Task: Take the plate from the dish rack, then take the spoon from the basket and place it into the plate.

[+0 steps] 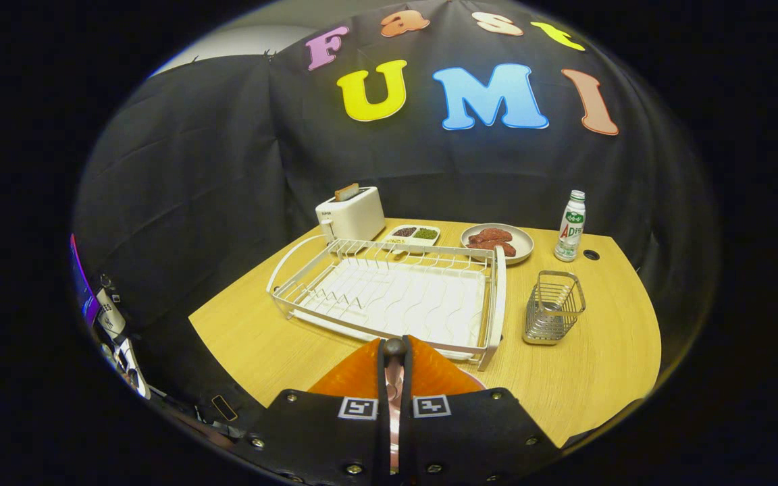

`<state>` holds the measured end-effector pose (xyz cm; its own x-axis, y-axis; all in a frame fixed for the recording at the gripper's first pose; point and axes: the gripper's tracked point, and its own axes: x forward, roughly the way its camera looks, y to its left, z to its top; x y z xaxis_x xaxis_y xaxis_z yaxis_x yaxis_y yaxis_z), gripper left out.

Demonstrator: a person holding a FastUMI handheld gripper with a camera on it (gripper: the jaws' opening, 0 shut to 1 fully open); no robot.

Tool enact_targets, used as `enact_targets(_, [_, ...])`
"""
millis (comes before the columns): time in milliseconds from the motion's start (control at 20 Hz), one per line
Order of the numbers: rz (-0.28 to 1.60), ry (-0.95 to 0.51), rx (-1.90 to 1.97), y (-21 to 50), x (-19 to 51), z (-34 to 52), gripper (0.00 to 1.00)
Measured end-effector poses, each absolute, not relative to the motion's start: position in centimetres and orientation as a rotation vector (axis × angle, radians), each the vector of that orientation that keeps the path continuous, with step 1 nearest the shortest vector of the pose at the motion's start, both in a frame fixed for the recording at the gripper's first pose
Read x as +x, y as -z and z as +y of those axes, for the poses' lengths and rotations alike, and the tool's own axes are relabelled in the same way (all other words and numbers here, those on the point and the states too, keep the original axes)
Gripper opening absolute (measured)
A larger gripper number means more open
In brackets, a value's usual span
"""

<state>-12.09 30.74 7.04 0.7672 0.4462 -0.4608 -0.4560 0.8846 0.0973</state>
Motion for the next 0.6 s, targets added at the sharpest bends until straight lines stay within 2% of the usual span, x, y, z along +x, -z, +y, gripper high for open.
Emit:
enact_targets(350, [0.430, -0.442, -0.073, -9.3, -11.7, 28.7, 0.23])
enact_targets(600, [0.348, -0.359, -0.086, -12.2, -11.0, 25.7, 0.23])
